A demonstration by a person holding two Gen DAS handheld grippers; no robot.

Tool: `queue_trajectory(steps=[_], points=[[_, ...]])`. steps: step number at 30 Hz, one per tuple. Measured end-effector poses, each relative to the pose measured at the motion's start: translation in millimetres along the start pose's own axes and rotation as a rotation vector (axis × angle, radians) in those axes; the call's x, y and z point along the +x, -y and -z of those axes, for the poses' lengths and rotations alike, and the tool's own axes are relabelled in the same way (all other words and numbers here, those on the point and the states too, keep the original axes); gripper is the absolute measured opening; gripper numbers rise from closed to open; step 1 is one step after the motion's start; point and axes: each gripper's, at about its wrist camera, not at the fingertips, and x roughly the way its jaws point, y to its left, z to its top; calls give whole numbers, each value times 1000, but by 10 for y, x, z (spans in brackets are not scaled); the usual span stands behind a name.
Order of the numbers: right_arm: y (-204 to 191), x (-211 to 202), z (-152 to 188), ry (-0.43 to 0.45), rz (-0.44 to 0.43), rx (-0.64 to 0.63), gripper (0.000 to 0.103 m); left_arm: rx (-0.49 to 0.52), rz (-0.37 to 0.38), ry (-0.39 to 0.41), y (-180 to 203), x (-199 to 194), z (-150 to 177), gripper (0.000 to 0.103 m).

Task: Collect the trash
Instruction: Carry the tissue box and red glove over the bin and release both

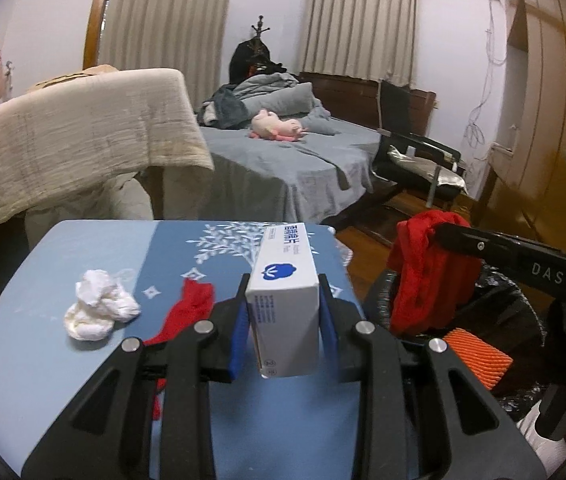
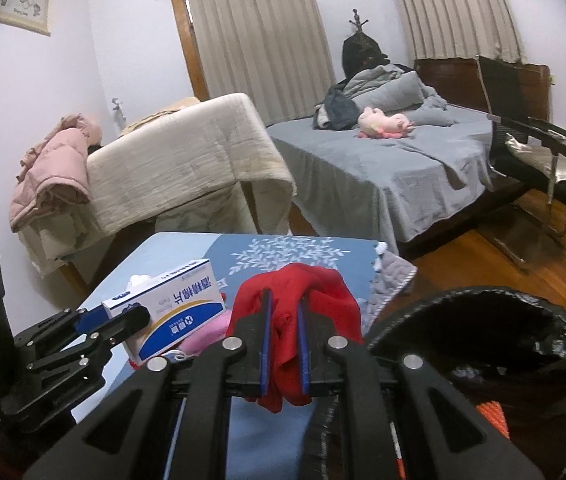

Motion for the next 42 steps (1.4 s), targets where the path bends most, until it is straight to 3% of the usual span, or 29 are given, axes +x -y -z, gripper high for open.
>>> queue_trajectory(steps=[19, 36, 39, 42], points=[[819, -544, 230, 15, 206, 88, 11, 89, 161, -12, 909, 306, 31, 30], [1519, -749, 537, -28, 358, 178, 11, 157, 277, -39, 1577, 701, 55, 30], [1569, -751, 564, -35, 377, 184, 15, 168, 299, -61, 1631, 774, 75, 32], [1614, -766, 582, -36, 400, 198, 21, 170, 312, -73, 1614, 785, 108, 42]])
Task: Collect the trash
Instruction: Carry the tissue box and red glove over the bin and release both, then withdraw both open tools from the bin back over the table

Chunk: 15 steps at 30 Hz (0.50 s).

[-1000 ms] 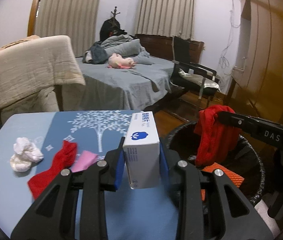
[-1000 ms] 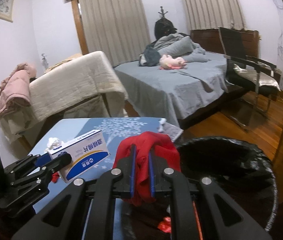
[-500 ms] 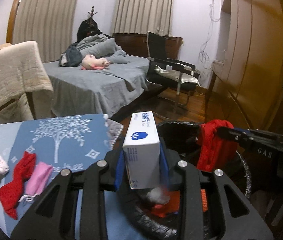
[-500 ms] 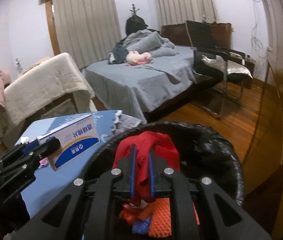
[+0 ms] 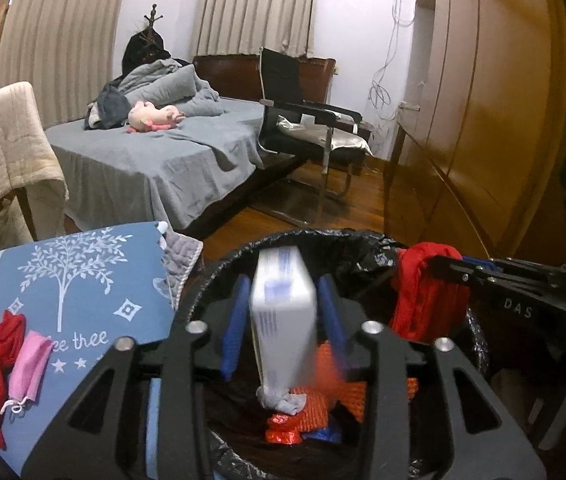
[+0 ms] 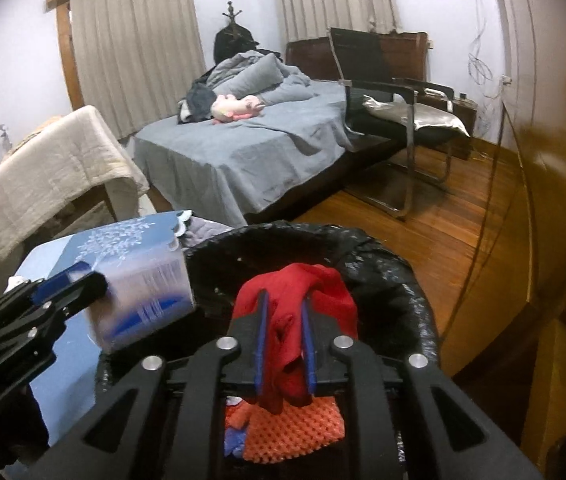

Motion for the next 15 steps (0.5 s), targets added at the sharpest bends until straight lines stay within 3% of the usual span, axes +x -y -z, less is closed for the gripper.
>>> queue_trajectory(steps=[5, 6, 8, 10, 13, 15], points=[[16, -20, 12, 11, 14, 5, 37, 4, -22, 2, -54, -33, 22, 56], [13, -28, 19, 14, 16, 6, 44, 3, -29, 4, -68, -47, 22, 58], [0, -40, 20, 22, 24, 8, 58, 1, -53, 9, -115, -86, 24, 73], [-21, -55, 16, 33, 38, 11, 83, -5, -76, 19, -167, -131, 20, 80], [-50, -73, 18, 46, 50, 12, 95, -16, -112, 28, -282, -214, 22, 86], [-86, -72, 15, 48, 45, 16, 97, -24, -137, 32, -367, -281, 14, 88]])
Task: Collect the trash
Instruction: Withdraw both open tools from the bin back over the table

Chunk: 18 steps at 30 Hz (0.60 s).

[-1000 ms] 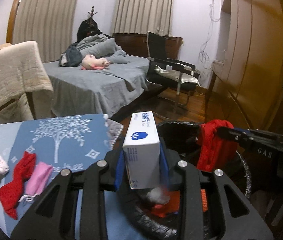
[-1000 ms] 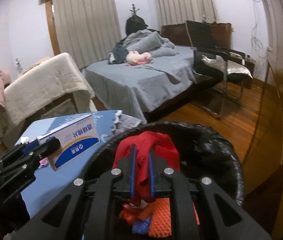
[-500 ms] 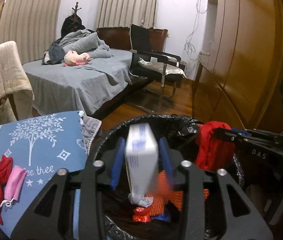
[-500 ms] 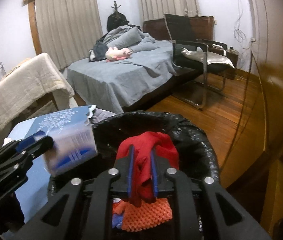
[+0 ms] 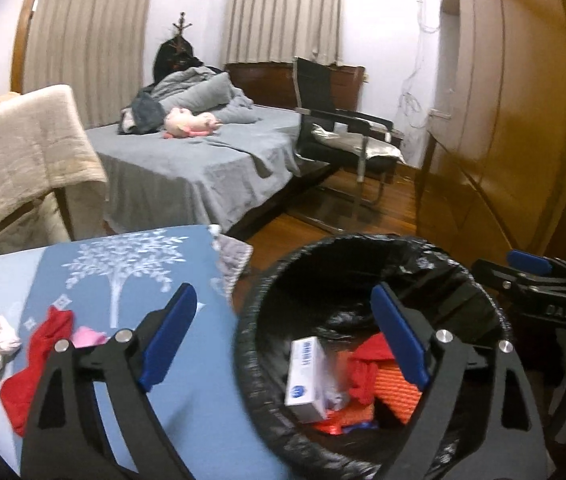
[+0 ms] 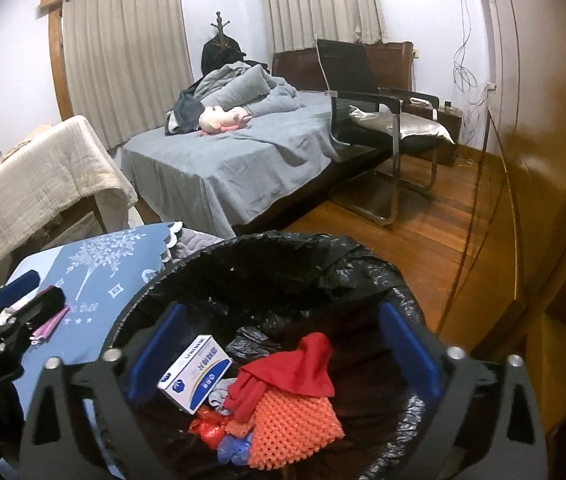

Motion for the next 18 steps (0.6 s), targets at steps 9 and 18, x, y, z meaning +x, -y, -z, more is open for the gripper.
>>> queue_trajectory(steps=[9, 18], points=[[-378, 31, -19, -2, -67, -39, 97, -35, -132, 24, -524, -344, 32, 91], [-1143, 150, -10, -8, -182, -107, 97, -88, -267, 26, -1147, -670, 151, 92]])
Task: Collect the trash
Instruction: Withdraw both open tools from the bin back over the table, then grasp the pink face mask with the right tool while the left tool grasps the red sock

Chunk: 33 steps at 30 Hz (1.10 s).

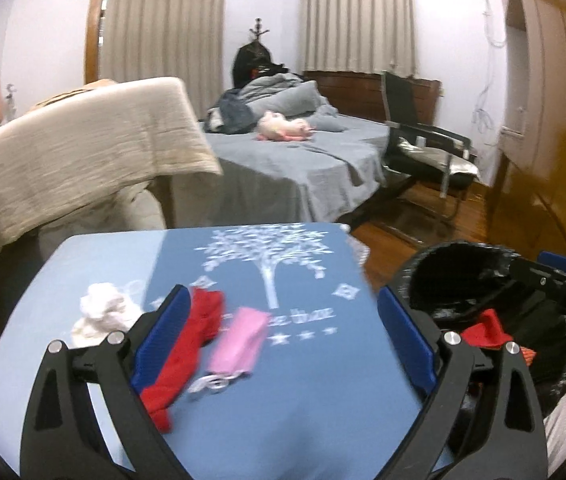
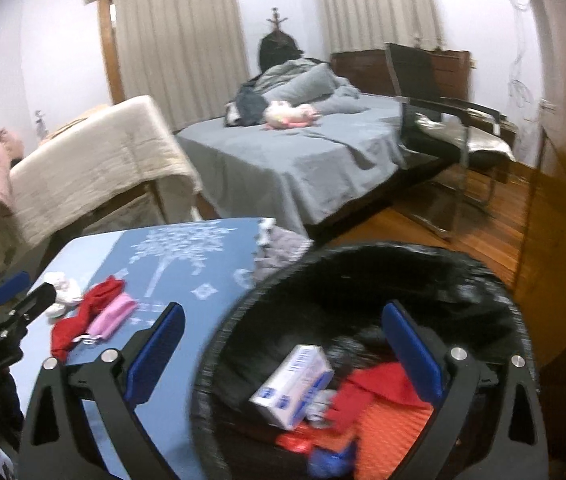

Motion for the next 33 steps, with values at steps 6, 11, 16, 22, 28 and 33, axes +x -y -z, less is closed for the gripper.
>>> queue_trajectory(steps=[6, 11, 16, 22, 28, 33], points=[[-553, 245, -15, -20, -87, -66, 97, -42, -79, -7, -452, -44, 57, 92], [-931, 457, -13, -31, -138, -92, 97, -75, -139, -14, -813, -66, 143, 92], [-1310, 728, 70, -63, -178, -127, 97, -99, -184, -28, -1139, -64, 261, 92], [-1652, 1053, 212, -113, -203, -157, 97, -112, -215, -42, -1390, -43, 383, 92], [-1836, 1297, 320, -164, -207, -177, 95, -131, -225, -54, -1505, -10, 459, 92], [-1958, 1487, 386, -223, -213, -185, 84, -145, -222, -62, -1540, 37, 487, 92]])
